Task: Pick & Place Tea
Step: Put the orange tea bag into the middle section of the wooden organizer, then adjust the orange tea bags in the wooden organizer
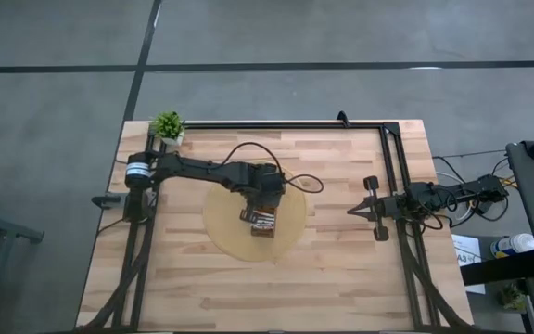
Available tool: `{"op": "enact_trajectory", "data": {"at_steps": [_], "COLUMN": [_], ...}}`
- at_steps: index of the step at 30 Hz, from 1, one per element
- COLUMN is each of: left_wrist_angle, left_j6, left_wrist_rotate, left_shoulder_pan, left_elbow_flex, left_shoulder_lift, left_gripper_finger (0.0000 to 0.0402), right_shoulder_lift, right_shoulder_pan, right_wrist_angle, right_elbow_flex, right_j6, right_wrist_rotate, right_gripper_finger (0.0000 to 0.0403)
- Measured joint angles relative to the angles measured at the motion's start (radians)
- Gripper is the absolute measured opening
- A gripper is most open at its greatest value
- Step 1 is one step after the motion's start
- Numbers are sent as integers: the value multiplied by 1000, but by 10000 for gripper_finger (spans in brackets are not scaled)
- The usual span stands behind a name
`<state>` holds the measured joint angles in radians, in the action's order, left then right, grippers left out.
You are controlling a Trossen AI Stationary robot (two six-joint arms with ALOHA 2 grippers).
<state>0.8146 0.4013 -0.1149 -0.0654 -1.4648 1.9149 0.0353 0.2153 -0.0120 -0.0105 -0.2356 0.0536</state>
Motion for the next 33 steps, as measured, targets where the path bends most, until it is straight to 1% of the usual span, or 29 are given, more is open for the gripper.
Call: {"op": "enact_trajectory", "data": {"at_steps": [3, 10, 13, 16, 20, 22, 25, 28, 30, 33], "left_wrist_angle": [51, 199, 239, 243, 242, 228, 206, 150, 120, 109], "left_j6": [2, -3, -4, 36, 101, 103, 80, 50, 61, 172], "left_wrist_rotate": [-40, -141, -151, -151, -147, -153, -203, -262, -261, -251], "left_shoulder_pan": [2, 3, 3, 8, 30, 39, 48, 48, 46, 46], "left_elbow_flex": [-32, -162, -209, -234, -251, -254, -264, -266, -266, -266], "left_shoulder_lift": [-2, -6, -8, -8, -8, -8, -8, -9, -5, 6], "left_gripper_finger": [0, 0, 1, 14, 49, 71, 97, 106, 106, 105], "right_shoulder_lift": [0, 0, 0, 0, 0, 0, 0, 0, 0, 0], "right_shoulder_pan": [0, 0, 0, 0, 0, 0, 0, 0, 0, 0], "right_wrist_angle": [0, 0, 0, 0, 0, 0, 0, 0, 0, 0], "right_elbow_flex": [0, 0, 0, 0, 0, 0, 0, 0, 0, 0], "right_j6": [0, 0, 0, 0, 0, 0, 0, 0, 0, 0], "right_wrist_rotate": [0, 0, 0, 0, 0, 0, 0, 0, 0, 0], "right_gripper_finger": [8, 9, 8, 8, 8, 8, 9, 9, 8, 9]}}
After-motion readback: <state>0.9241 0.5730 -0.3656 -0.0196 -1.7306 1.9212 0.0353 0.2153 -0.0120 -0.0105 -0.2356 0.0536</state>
